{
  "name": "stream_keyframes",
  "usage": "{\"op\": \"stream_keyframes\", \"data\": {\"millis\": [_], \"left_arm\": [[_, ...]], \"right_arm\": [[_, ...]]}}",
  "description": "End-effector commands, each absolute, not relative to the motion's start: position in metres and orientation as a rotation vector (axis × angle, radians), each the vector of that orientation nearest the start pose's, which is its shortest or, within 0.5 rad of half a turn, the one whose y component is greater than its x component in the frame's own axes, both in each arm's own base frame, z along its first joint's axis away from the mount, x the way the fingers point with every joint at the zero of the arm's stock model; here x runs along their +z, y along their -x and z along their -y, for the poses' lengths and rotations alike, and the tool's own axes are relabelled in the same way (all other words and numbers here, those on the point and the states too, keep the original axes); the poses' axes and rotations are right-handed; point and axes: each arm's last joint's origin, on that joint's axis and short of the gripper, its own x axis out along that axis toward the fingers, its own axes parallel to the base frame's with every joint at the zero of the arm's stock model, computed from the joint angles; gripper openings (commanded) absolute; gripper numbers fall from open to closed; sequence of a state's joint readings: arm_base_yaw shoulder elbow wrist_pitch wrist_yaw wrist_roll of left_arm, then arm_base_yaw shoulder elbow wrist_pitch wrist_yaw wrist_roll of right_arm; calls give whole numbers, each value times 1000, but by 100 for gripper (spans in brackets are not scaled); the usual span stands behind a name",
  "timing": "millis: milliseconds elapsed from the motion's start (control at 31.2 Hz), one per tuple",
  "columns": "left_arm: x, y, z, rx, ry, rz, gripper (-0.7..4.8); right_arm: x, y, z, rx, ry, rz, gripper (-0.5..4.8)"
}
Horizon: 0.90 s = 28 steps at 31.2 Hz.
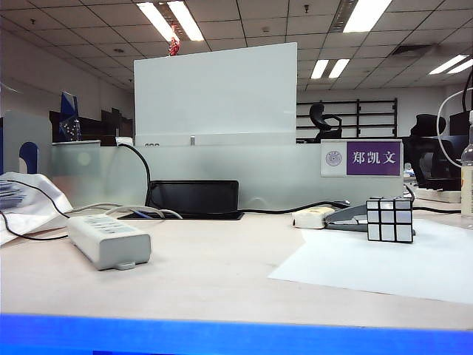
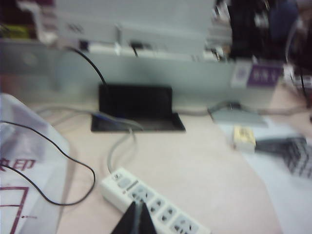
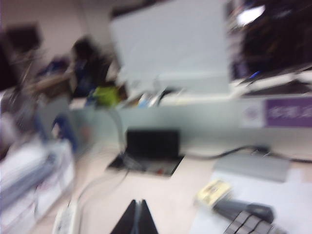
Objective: Press the button on the power strip.
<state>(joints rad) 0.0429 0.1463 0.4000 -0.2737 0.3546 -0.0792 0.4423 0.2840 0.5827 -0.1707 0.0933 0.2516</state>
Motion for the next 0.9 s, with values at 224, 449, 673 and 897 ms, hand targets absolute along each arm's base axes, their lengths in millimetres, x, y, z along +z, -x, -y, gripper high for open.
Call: {"op": "stream_keyframes", "data": {"millis": [224,449,673,897], "left_arm": [[236,-69,8,-345,215,-17,-5],[214,-76,7,-331,246,-71,-5],[183,-86,6,-291,291,-159,-5],[162,-91,3,-187,307,-210,-5]], "right_arm": [[288,-39,-11,224,-390,125,0],[277,-44,-13,203,-393,88,0],[258,-53,-16,160,-357,19,0],[234,-64,-18,54,-341,-31,0]]}}
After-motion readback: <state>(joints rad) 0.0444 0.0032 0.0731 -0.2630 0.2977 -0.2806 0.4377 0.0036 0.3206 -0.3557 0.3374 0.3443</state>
